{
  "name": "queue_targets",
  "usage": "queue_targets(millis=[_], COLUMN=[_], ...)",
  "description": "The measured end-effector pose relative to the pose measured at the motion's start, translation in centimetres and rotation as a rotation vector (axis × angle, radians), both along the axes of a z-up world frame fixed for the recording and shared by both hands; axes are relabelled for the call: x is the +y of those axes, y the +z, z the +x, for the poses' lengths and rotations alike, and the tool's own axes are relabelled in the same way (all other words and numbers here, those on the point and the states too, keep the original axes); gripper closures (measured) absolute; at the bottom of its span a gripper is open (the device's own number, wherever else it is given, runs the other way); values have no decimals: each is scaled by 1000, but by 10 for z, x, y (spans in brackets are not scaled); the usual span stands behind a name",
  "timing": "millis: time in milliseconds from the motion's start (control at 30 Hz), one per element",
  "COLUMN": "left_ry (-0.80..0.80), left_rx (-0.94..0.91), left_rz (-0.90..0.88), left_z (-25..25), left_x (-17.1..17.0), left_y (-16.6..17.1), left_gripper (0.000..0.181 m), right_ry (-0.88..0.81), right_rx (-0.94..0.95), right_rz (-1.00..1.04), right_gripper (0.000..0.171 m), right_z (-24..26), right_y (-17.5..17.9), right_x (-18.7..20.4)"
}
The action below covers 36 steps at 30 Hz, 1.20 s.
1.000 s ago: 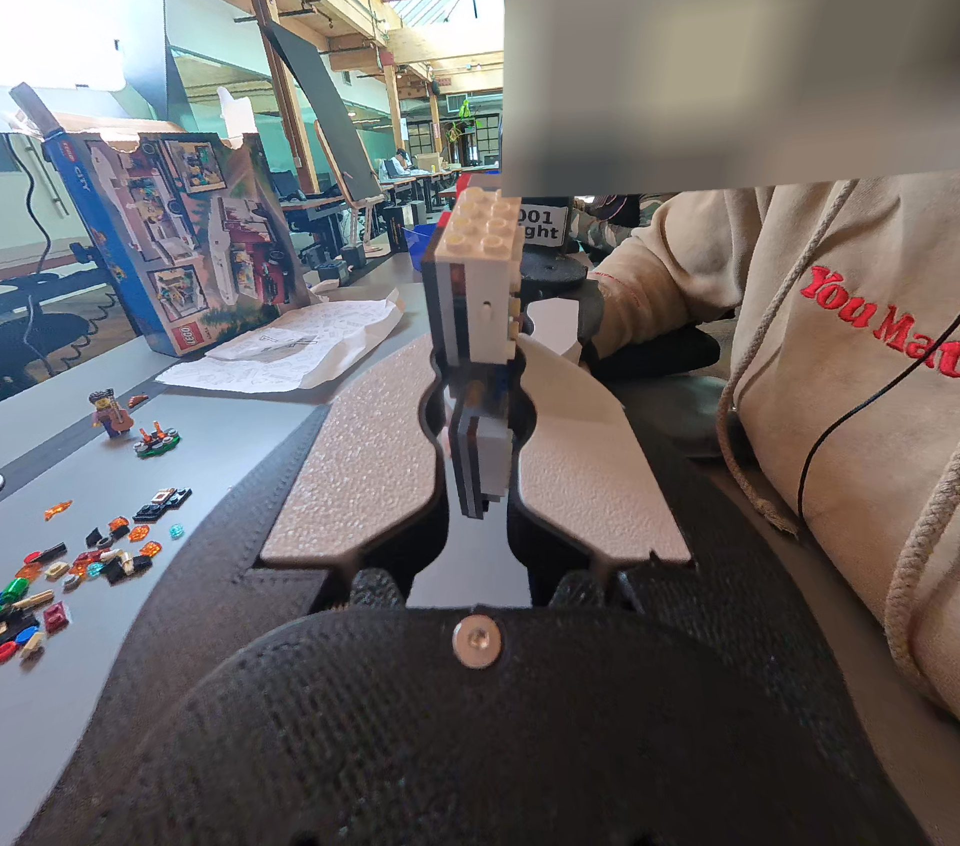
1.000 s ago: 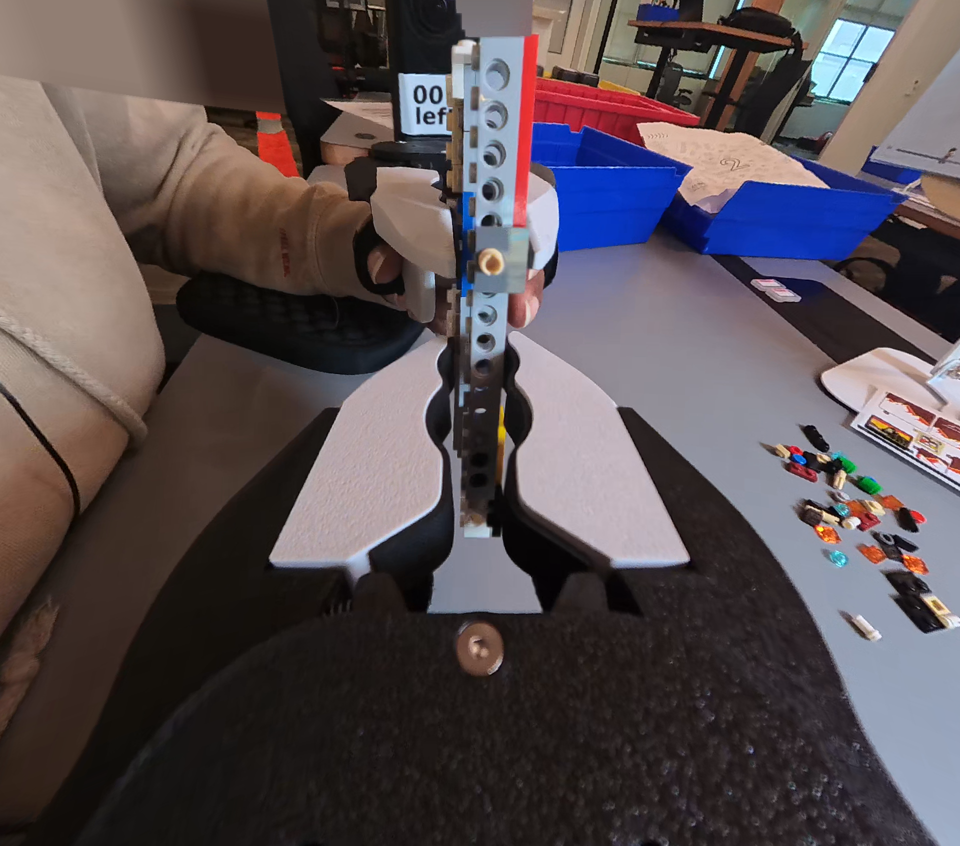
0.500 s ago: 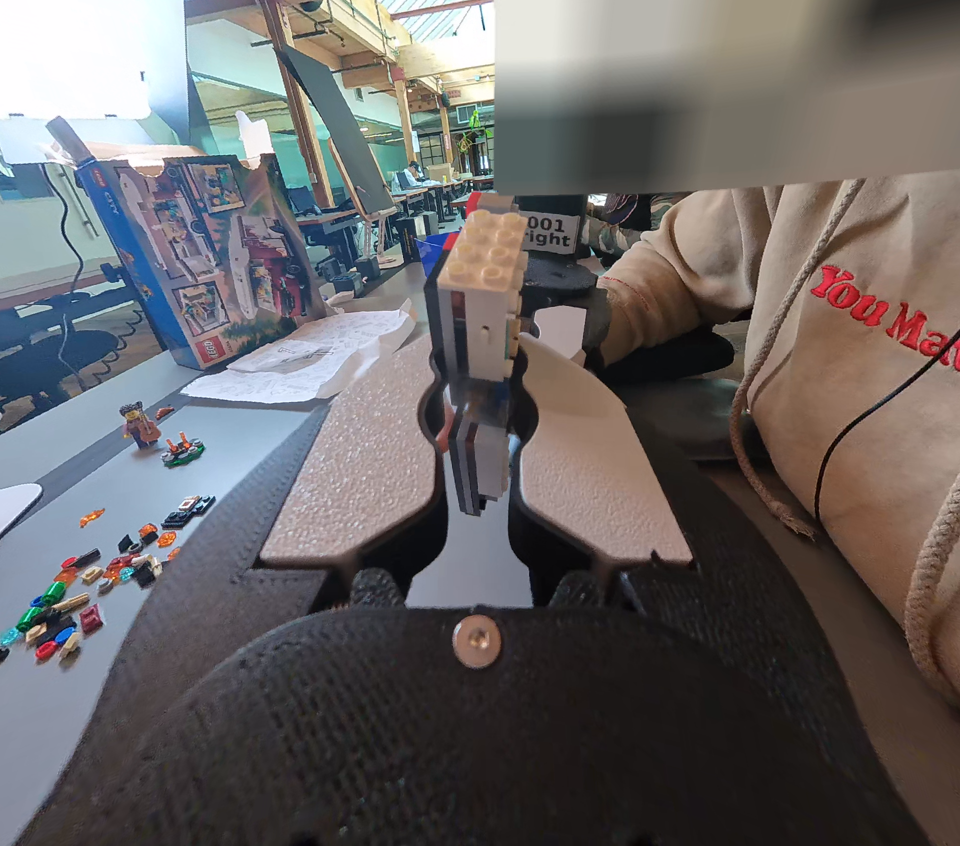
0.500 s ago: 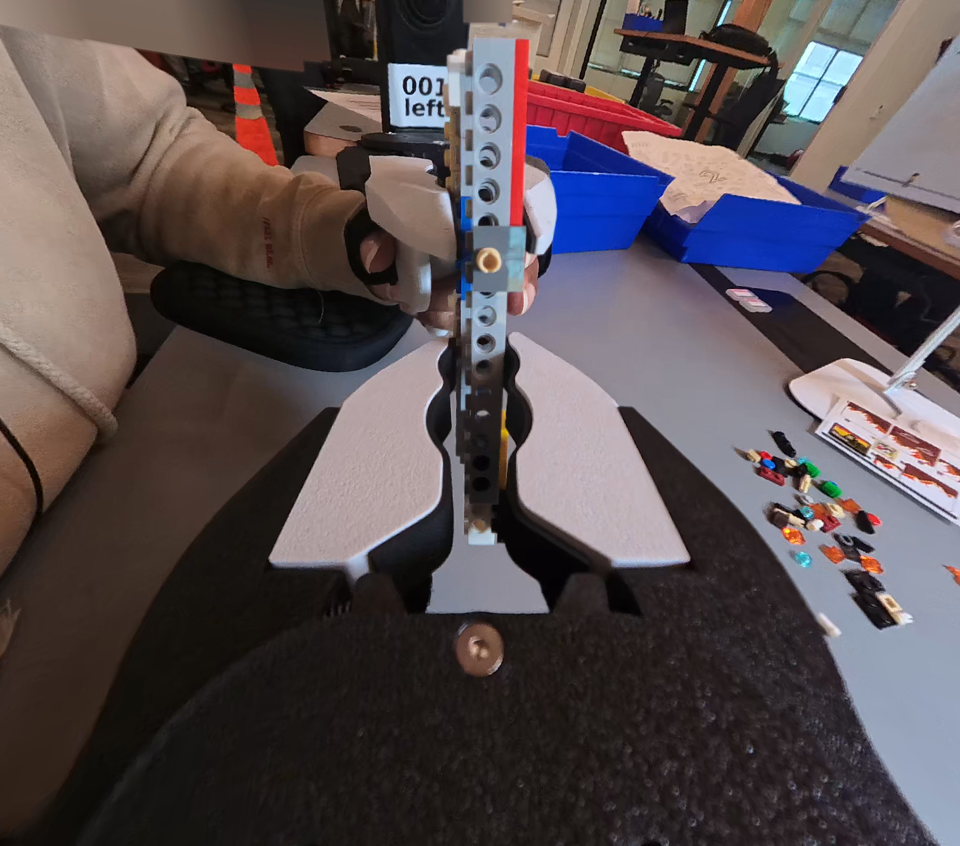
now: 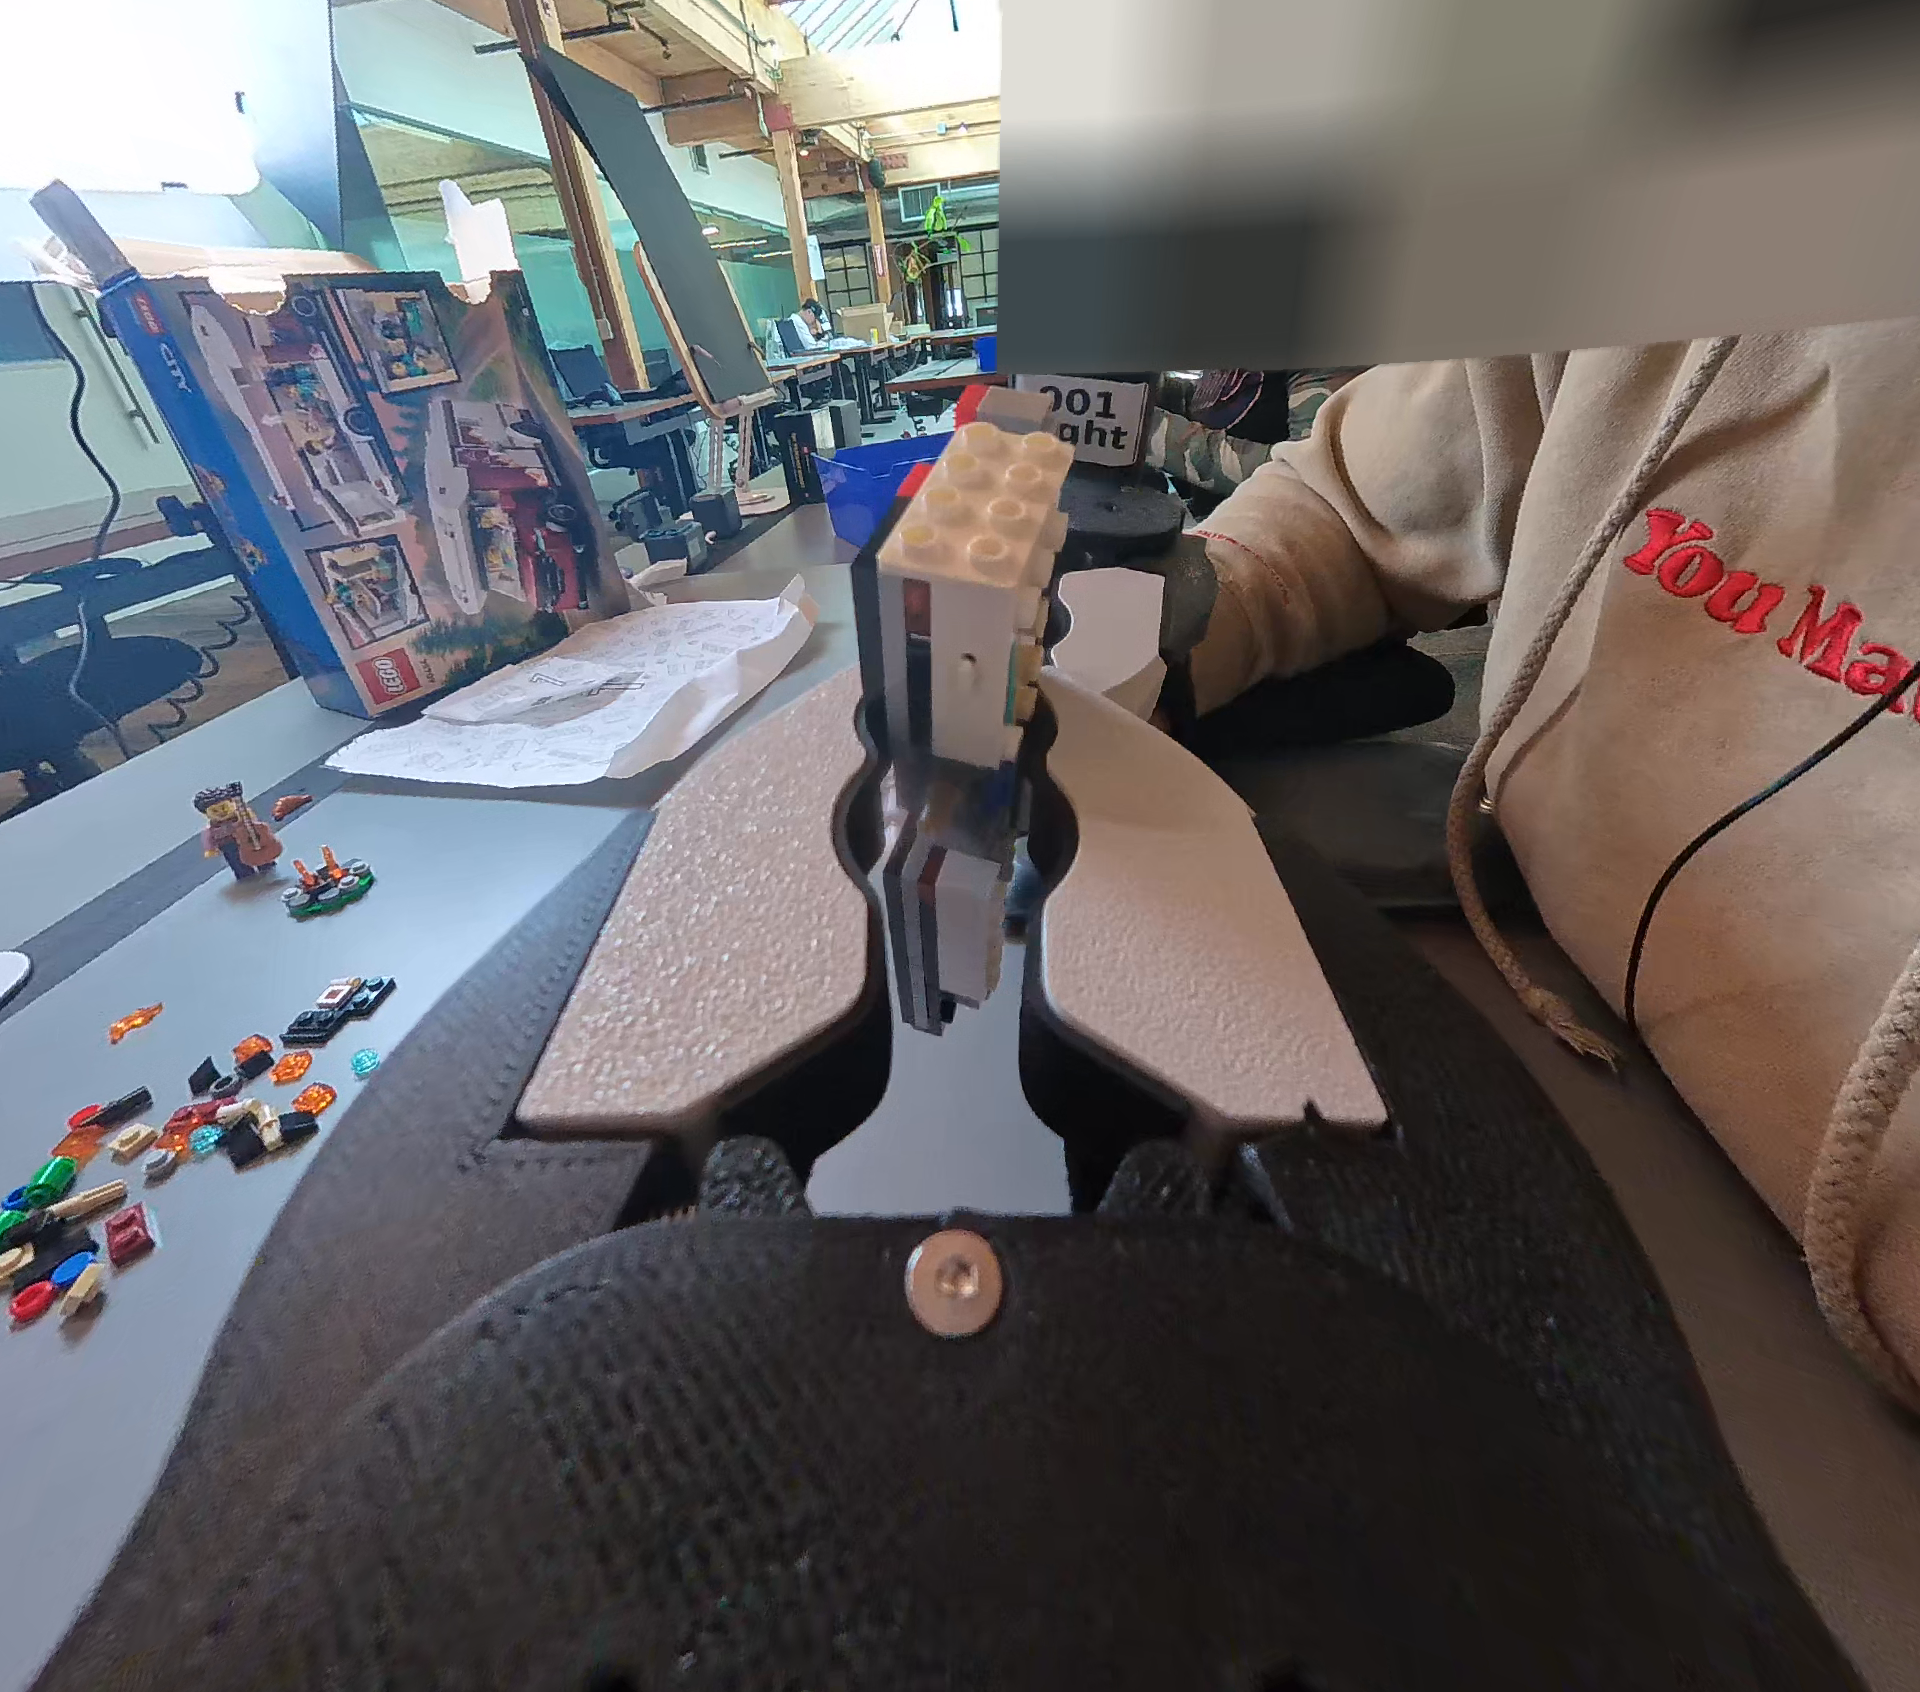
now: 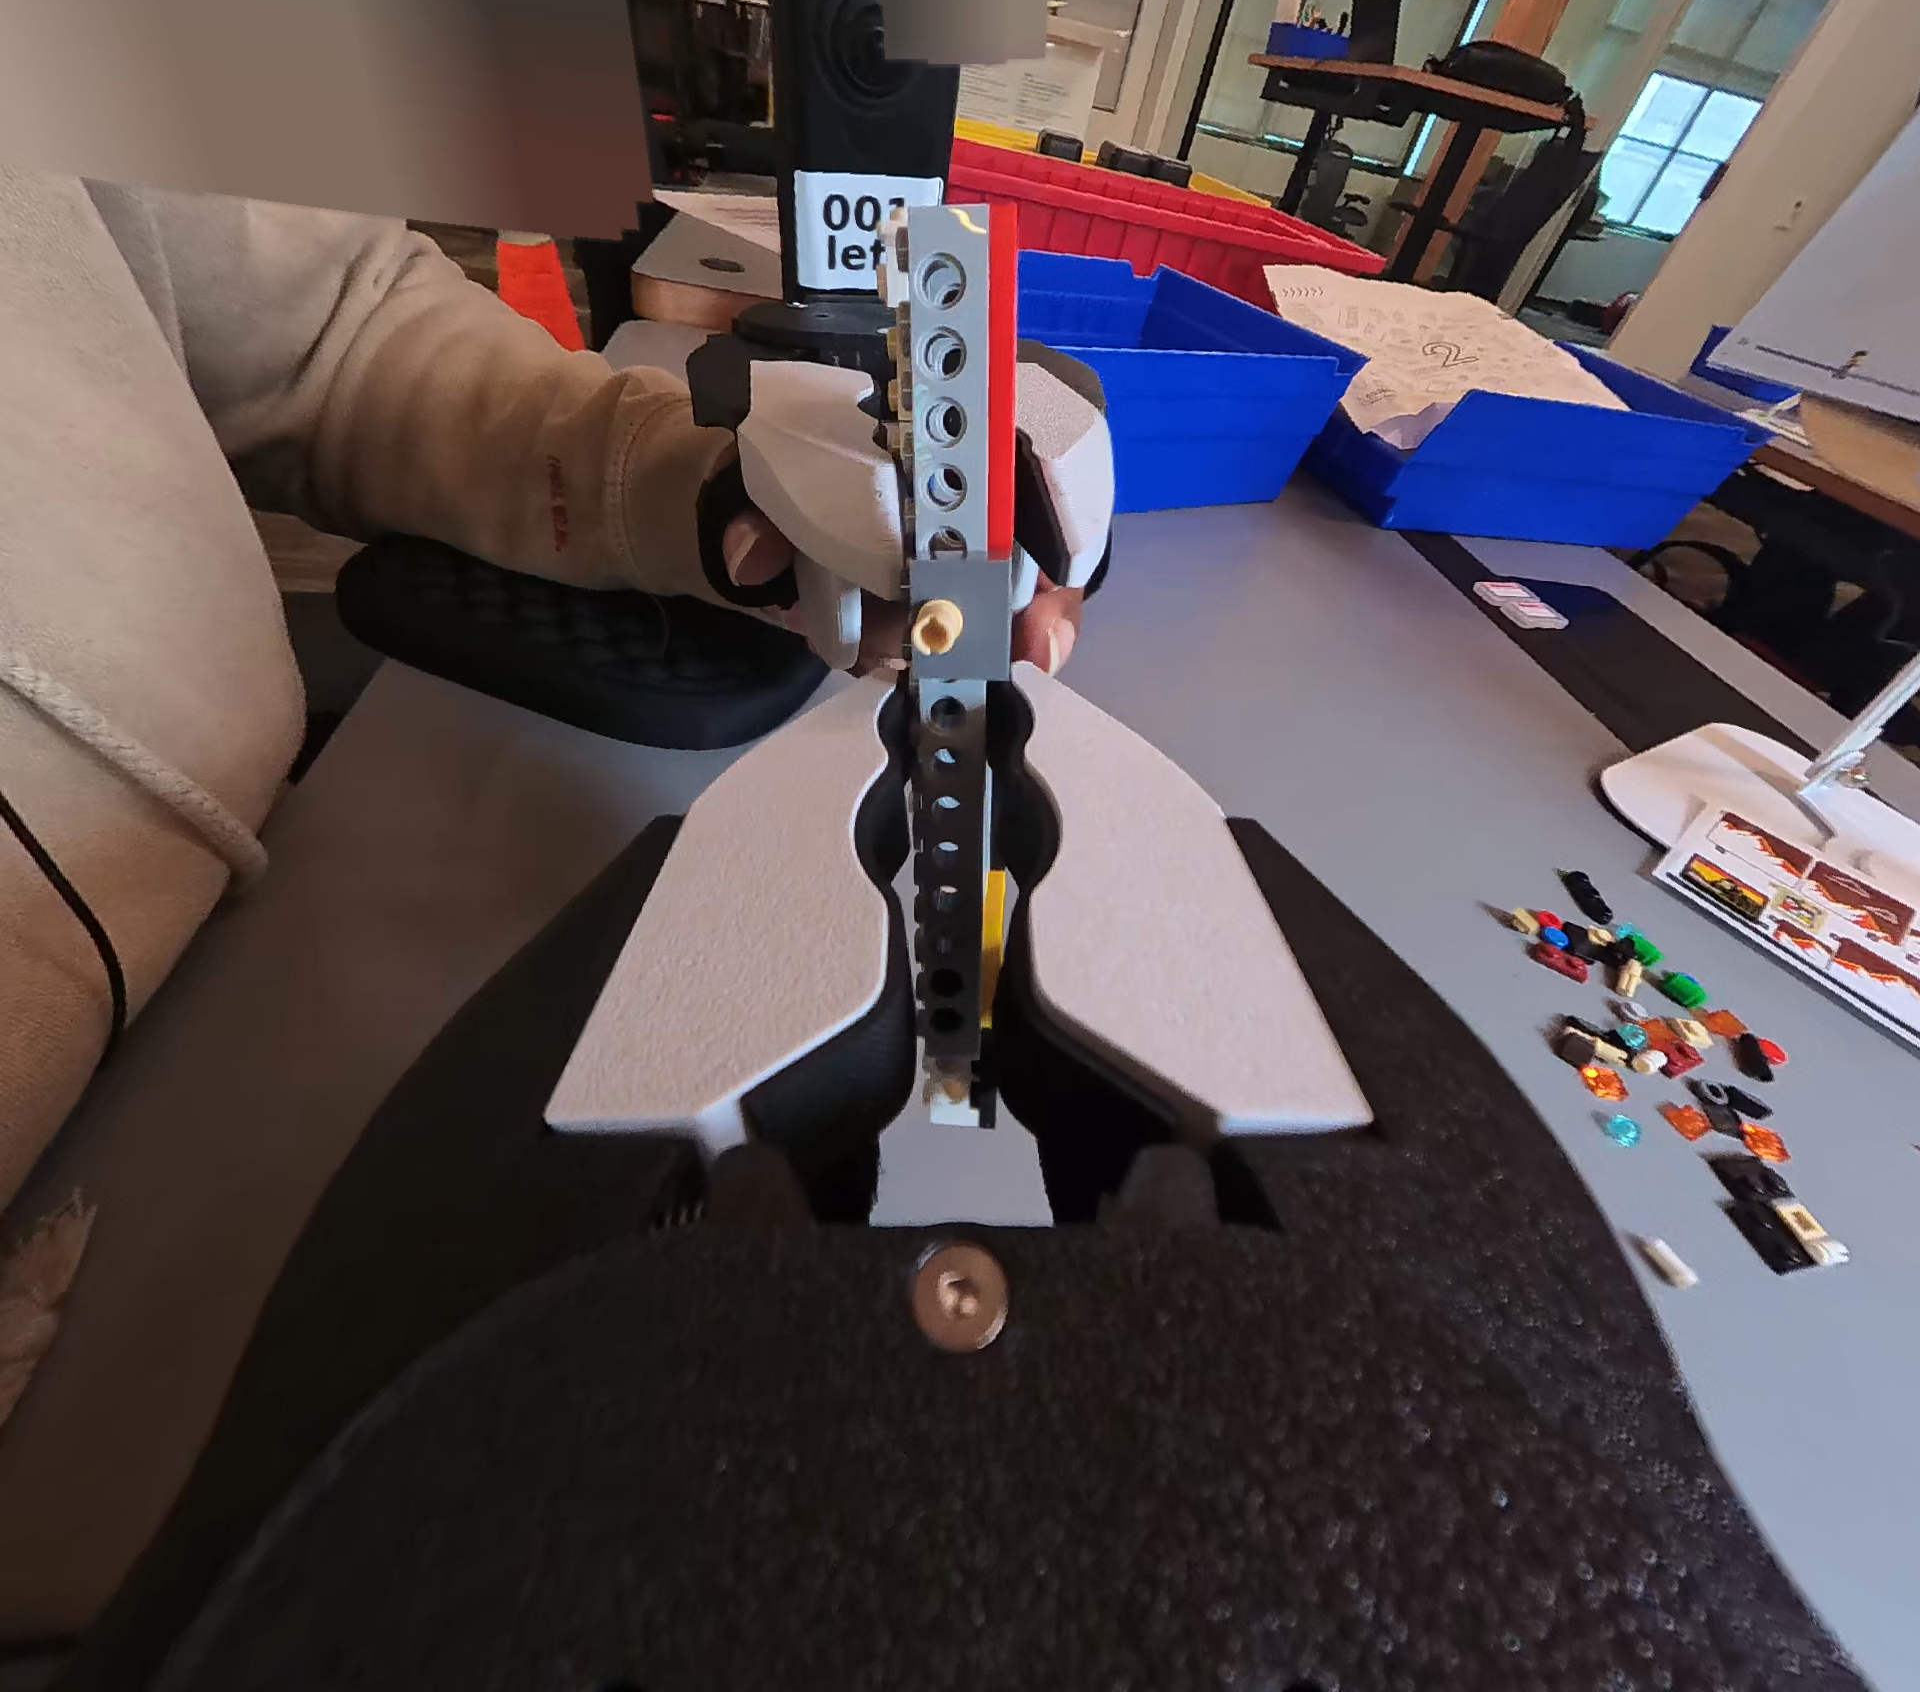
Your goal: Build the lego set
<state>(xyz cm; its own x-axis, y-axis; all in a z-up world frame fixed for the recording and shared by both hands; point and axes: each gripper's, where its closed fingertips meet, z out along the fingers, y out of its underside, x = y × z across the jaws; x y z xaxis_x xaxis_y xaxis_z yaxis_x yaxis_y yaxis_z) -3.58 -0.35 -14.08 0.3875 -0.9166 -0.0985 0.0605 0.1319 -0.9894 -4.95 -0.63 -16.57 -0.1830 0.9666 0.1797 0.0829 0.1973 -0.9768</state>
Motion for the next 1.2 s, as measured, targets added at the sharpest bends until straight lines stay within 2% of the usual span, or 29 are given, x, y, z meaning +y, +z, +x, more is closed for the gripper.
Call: queue_targets(millis=[167, 267, 367, 433, 467, 900, 1033, 1200], left_ry=[25, 30, 32, 20, 12, -4, -2, 7], left_rx=[-14, -80, -107, -106, -101, -114, -102, -84], left_rz=[-45, -60, -55, -56, -56, -33, -25, -19], left_z=[-3, -11, -15, -13, -12, -13, -13, -12], left_x=[7, 9, 9, 7, 6, 2, 2, 3], left_y=[-1, 8, 13, 12, 12, 17, 16, 14], left_gripper=[158, 159, 159, 158, 158, 158, 158, 158], right_ry=[-12, -18, -16, -20, -26, -8, -29, -38], right_rx=[21, -22, -67, -70, -67, -88, -51, -56], right_rz=[10, 66, 60, 63, 67, 35, 129, 133], right_gripper=[156, 144, 140, 143, 151, 153, 151, 150], right_z=[-2, -1, -2, -4, -4, -4, -3, -2], right_y=[-2, -15, -25, -28, -27, -24, -24, -26], right_x=[5, 8, 10, 10, 10, 6, 8, 12])
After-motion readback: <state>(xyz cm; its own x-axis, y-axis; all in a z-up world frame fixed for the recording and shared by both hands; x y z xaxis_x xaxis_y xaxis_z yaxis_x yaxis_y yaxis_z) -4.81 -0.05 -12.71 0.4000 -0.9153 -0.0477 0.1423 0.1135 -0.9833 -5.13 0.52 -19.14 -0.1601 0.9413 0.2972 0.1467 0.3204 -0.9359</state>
